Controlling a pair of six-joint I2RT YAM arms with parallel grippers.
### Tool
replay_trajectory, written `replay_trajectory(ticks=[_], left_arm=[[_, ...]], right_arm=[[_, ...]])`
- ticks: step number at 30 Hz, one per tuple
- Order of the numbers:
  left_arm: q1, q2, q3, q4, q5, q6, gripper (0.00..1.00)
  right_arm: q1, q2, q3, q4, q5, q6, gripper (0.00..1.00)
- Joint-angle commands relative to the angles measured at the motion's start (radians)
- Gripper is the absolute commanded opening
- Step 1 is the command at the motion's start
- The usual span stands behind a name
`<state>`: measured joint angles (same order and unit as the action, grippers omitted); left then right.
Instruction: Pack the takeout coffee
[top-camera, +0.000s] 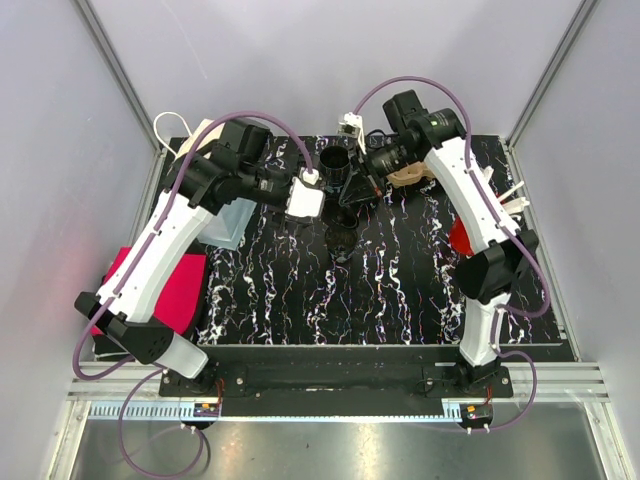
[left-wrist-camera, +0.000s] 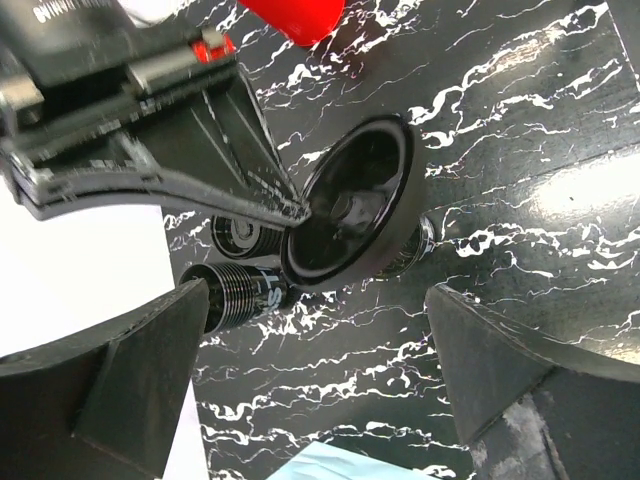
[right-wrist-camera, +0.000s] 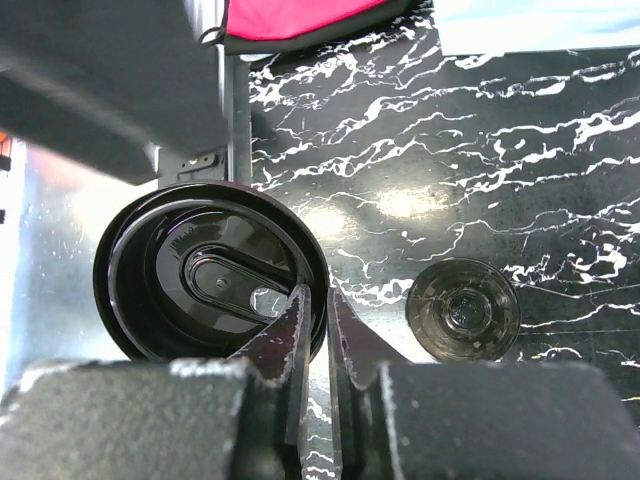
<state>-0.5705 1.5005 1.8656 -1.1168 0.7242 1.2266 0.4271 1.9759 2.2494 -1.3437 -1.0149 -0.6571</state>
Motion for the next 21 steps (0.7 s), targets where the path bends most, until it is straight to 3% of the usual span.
replay_trajectory(ticks=[1,10,21], left_arm=[[-0.003,-0.005,0.003,-0.017,0.073,0.065,0.96],[-0.005,0.004,0.006,-0.005,0.153,0.001,0.83],[-0.042,0.017,0.000,0.008,0.165,-0.044,0.76]], right_arm=[[0.004,-0.115,-0.034,-0.293,-0.060,-0.076,0.12],[0.004,-0.101,0.025,-0.290,-0.068,-0.053,0.11],[0.004,-0.049,0.079,-0.290,-0.085,-0.027,0.10]])
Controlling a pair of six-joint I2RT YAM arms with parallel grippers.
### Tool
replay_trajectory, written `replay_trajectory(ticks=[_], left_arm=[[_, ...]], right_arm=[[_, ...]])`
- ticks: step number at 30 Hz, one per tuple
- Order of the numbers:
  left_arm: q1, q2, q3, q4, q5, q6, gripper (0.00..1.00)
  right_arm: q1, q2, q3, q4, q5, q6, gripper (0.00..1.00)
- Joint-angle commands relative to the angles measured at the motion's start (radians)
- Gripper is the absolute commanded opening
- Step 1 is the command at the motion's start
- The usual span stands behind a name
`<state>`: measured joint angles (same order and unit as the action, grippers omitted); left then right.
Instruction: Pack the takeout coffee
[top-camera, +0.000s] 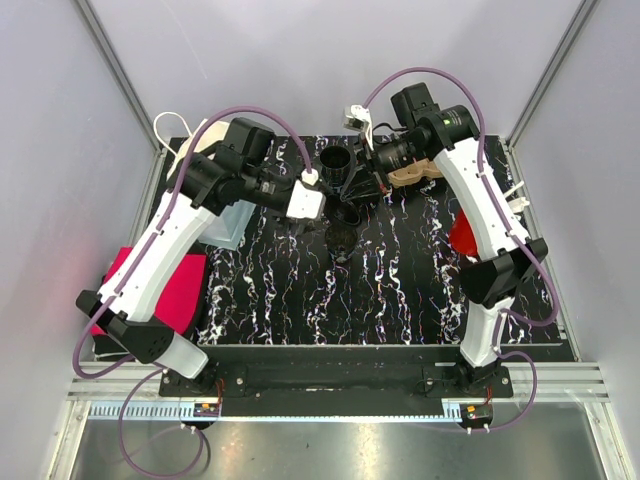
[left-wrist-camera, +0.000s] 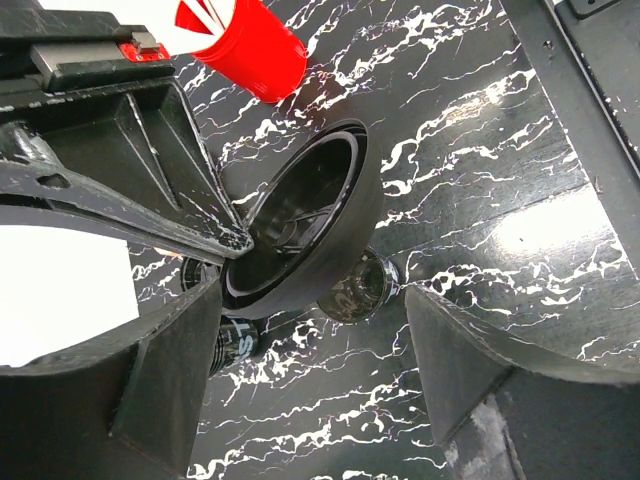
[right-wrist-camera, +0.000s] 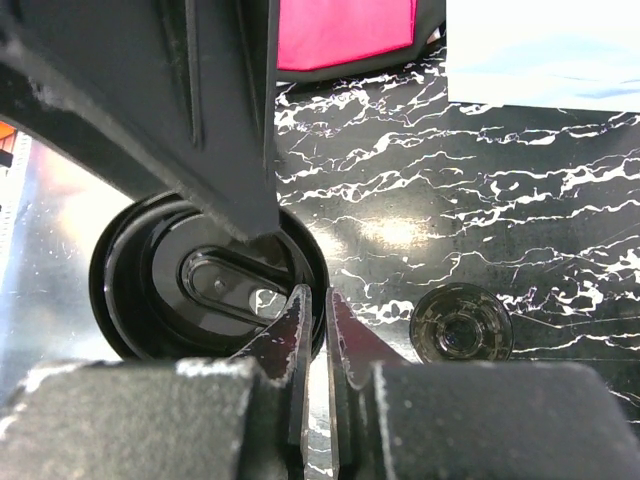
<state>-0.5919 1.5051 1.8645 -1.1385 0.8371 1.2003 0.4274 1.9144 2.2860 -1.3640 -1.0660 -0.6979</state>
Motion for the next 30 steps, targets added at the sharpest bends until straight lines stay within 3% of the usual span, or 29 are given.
replay_trajectory(ticks=[1,7,11,12,15,21,26,30], left_arm=[[-0.023,0.014,0.001,0.034,0.051,-0.024,0.73],[-0.037,0.026,0.001,0.051,0.031,-0.048,0.63],[-0.045,0.030,-0.004,0.057,0.025,-0.054,0.48],[-0.046,0.032,-0.005,0.060,0.019,-0.057,0.40],[-0.048,0.030,-0.010,0.069,0.007,-0.073,0.31],[-0.052,0.029,-0.025,0.098,-0.007,-0.119,0.30],[-0.054,0.020,-0.037,0.151,-0.027,-0.221,0.20],[-0.054,-0.003,-0.076,0.192,-0.036,-0.333,0.15]], right_arm=[[0.004,0.012,0.040,-0.271,-0.035,0.014,0.10],[0.005,0.008,0.036,-0.271,-0.040,0.015,0.10],[0.005,0.005,0.029,-0.271,-0.037,0.012,0.10],[0.004,0.006,0.027,-0.271,-0.037,0.014,0.10],[0.004,0.006,0.029,-0.271,-0.040,0.014,0.10],[0.004,0.008,0.035,-0.270,-0.032,0.020,0.11],[-0.004,0.009,0.090,-0.257,0.093,0.035,0.45],[-0.073,-0.003,0.153,-0.192,0.164,0.098,0.54]])
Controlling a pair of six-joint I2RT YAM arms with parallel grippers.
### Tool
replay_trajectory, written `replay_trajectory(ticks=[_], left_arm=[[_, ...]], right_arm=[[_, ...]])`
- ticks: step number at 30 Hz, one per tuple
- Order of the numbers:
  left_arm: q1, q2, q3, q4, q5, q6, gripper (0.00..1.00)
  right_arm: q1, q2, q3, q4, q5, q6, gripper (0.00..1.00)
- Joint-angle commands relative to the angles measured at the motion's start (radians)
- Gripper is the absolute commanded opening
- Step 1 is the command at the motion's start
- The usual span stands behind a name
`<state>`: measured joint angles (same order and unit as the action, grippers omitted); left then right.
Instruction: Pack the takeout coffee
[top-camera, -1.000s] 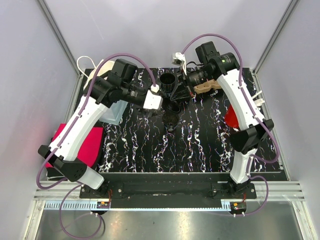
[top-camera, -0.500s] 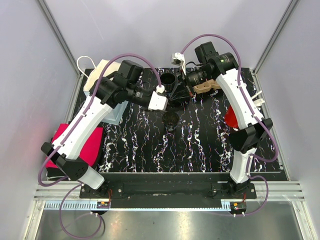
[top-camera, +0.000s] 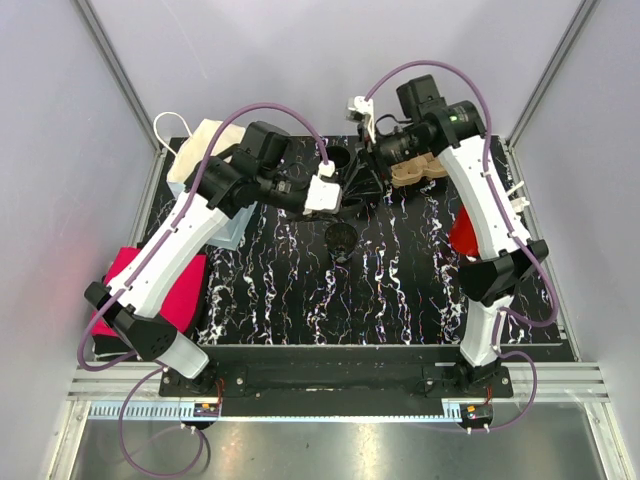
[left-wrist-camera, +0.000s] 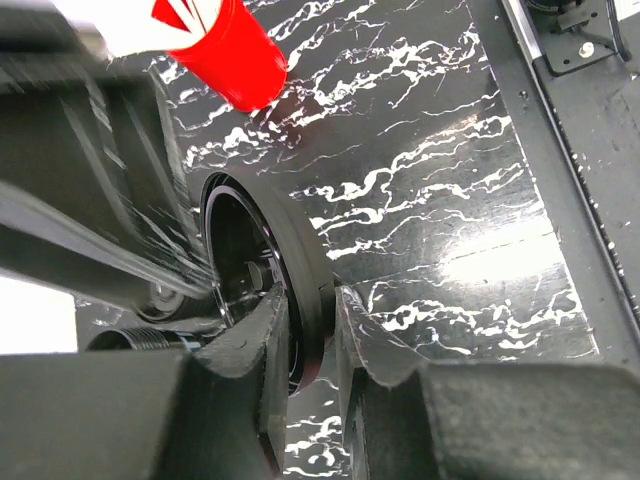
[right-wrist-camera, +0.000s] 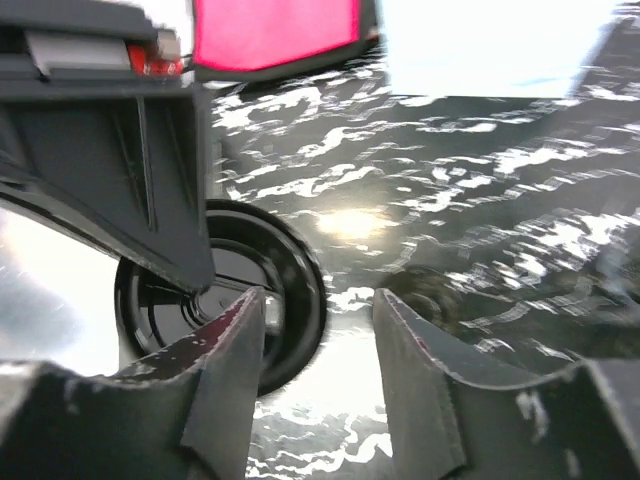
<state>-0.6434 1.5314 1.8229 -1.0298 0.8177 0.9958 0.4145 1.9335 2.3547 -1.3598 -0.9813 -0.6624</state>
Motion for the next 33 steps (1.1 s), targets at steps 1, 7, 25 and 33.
replay_trajectory(ticks=[1,7,25,33], left_arm=[[-0.002,-0.042,-0.046,0.106,-0.017,-0.150,0.15],[-0.001,-0.079,-0.117,0.169,-0.061,-0.330,0.11],[0.215,0.090,-0.135,0.336,0.264,-0.976,0.06],[0.284,0.079,-0.492,1.400,0.621,-1.912,0.08]], right_arm=[[-0.087,-0.037,0.089,-0.156,0.092,0.081,0.55],[-0.102,-0.215,-0.111,0.061,0.335,0.073,0.64],[0.242,-0.571,-0.597,0.224,0.693,-0.304,0.65],[0.385,-0.538,-0.661,0.300,0.806,-0.348,0.64]])
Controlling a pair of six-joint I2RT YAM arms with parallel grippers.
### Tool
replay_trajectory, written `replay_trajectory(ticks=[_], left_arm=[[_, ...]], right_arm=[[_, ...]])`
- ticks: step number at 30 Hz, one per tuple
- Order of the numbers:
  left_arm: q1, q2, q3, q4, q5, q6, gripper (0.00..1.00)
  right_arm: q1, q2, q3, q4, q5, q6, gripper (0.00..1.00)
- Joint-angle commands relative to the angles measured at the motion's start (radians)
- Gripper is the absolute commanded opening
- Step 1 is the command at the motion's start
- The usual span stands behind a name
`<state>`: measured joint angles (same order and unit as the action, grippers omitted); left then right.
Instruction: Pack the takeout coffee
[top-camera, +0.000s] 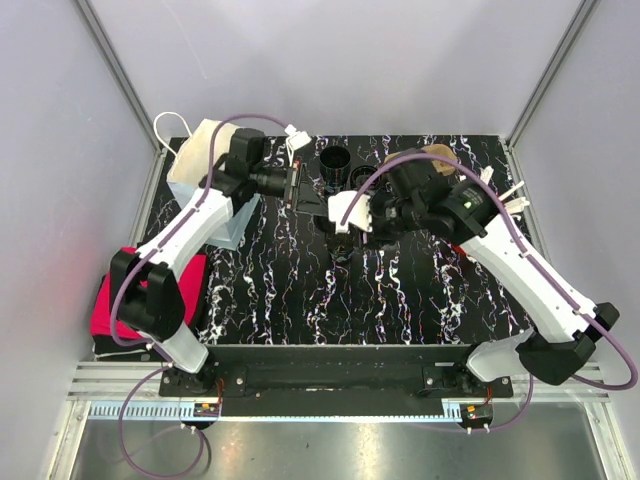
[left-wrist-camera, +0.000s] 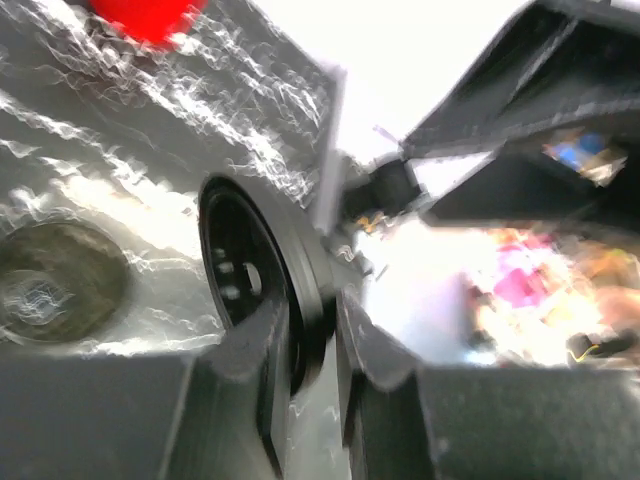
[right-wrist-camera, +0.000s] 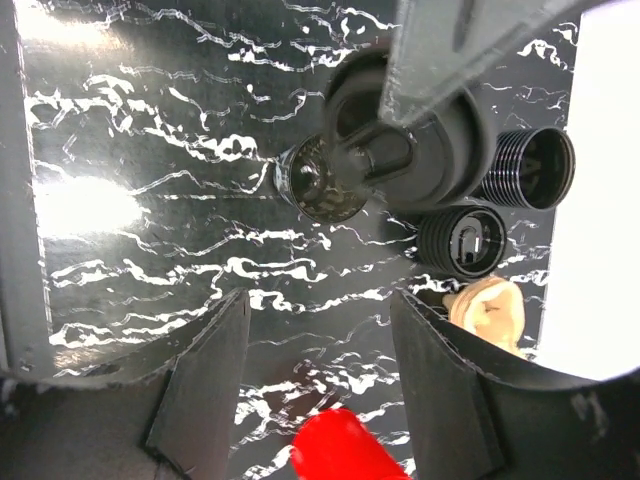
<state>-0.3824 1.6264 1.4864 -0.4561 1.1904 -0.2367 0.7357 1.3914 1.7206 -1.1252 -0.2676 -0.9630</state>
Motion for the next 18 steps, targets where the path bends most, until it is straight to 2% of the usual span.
replay_trajectory(ticks=[1,2,5,7,10,18], left_arm=[[0.020,-0.010,-0.213,0.965,0.261,-0.791,0.08],[0.019,0.004,-0.213,0.994,0.273,-0.832,0.06],[0.010,0.021,-0.141,0.721,0.285,-0.640,0.02],[-0.001,0.024,-0.141,0.741,0.291,-0.683,0.02],[-0.018,0.026,-0.169,0.865,0.299,-0.763,0.03],[-0.035,-0.002,-0.173,0.849,0.319,-0.751,0.04]], right_arm=[[0.076,0.009,-0.033,0.068,0.105,-0.055,0.64],[0.102,0.015,-0.038,0.071,0.116,-0.056,0.63],[0.143,0.037,-0.030,0.068,0.125,-0.052,0.60],[0.160,0.047,-0.020,0.062,0.134,-0.049,0.59],[0.189,0.067,-0.012,0.058,0.154,-0.051,0.57],[0.220,0.100,-0.016,0.108,0.241,-0.048,0.47]])
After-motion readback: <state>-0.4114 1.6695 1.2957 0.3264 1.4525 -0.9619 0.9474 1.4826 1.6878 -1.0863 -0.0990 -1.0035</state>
